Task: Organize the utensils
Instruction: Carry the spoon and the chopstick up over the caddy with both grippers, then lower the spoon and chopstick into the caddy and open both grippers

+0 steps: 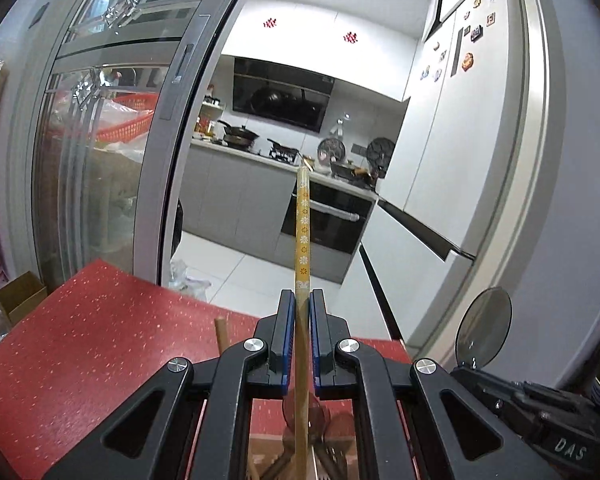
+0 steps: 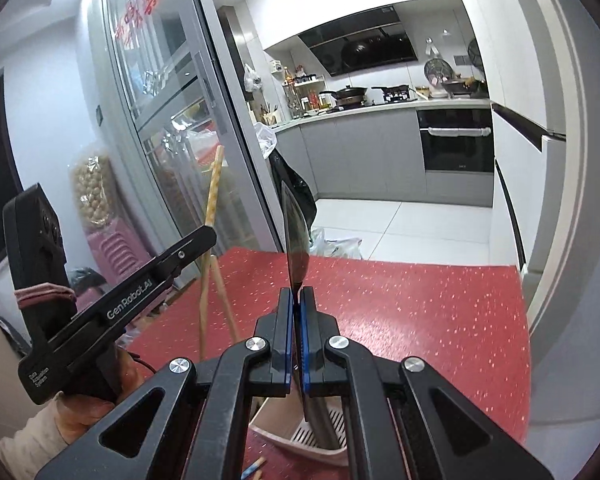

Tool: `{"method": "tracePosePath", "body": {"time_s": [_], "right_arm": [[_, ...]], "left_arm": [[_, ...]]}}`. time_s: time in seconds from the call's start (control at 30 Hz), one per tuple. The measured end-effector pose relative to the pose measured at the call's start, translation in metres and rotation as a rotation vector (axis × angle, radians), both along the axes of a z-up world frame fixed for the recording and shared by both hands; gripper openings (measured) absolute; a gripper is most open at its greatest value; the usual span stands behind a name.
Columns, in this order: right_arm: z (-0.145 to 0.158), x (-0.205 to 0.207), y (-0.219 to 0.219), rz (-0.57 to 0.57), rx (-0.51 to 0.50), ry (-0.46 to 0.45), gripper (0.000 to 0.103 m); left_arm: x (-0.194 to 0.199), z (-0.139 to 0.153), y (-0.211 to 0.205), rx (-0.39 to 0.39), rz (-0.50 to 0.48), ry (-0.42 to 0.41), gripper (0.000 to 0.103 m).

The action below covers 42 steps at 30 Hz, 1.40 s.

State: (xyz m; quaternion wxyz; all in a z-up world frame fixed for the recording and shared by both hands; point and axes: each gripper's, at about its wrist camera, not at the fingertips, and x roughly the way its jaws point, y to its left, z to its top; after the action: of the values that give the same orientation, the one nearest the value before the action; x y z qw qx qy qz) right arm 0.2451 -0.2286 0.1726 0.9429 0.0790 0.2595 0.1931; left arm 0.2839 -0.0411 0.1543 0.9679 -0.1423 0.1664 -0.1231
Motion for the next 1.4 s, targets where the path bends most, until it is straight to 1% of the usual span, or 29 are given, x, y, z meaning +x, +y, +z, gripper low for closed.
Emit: {"method": "tracePosePath", "body": {"time_s": [0.17, 0.3, 0.43, 0.6, 0.7, 0.83, 0.93, 1.03, 1.2, 1.27, 1.3, 1.33, 1.4], "right_arm": [[-0.017, 0.011, 0.002, 0.003, -0.018, -0.012, 0.004], [-0.033, 0.012, 0.007, 0.007, -0.051, -0.015, 0.004], [-0.045, 0.012, 0.011, 0.003, -0.082, -0.012, 0.003], [-0.06, 0.009, 0.017, 0.013, -0.13, 0.005, 0.003], [-0.068, 0.008, 0.018, 0.018, -0.146, 0.03, 0.003], [-0.073, 0.008, 0.02, 0.027, -0.161, 0.063, 0.004], [-0.077, 0.014, 0.021, 0.034, -0.157, 0.107, 0.004], [-0.079, 0.021, 0.018, 0.026, -0.134, 0.152, 0.005], [-0.081, 0.026, 0.011, 0.025, -0.092, 0.206, 0.006], [-0.08, 0.027, 0.01, 0.026, -0.078, 0.22, 0.013], [-0.079, 0.027, 0.01, 0.027, -0.069, 0.227, 0.025], [-0.078, 0.027, 0.008, 0.023, -0.052, 0.233, 0.034], [-0.076, 0.024, 0.005, 0.017, -0.025, 0.234, 0.037]], "left_arm": [[0.012, -0.009, -0.005, 0.023, 0.047, -0.048, 0.033], [0.016, -0.022, -0.01, 0.042, 0.065, -0.054, 0.033], [0.011, -0.035, -0.015, 0.073, 0.061, -0.046, 0.033], [-0.006, -0.047, -0.021, 0.141, 0.05, -0.043, 0.033], [-0.014, -0.052, -0.022, 0.169, 0.04, -0.023, 0.033], [-0.021, -0.059, -0.02, 0.198, 0.035, 0.032, 0.033], [-0.024, -0.063, -0.017, 0.203, 0.033, 0.068, 0.033], [-0.026, -0.064, -0.013, 0.218, 0.037, 0.106, 0.033], [-0.032, -0.064, -0.005, 0.229, 0.046, 0.139, 0.033], [-0.035, -0.063, -0.003, 0.229, 0.046, 0.147, 0.033], [-0.036, -0.063, -0.002, 0.229, 0.043, 0.152, 0.033], [-0.036, -0.064, -0.001, 0.23, 0.042, 0.157, 0.033], [-0.039, -0.063, 0.001, 0.234, 0.044, 0.17, 0.033]]}}
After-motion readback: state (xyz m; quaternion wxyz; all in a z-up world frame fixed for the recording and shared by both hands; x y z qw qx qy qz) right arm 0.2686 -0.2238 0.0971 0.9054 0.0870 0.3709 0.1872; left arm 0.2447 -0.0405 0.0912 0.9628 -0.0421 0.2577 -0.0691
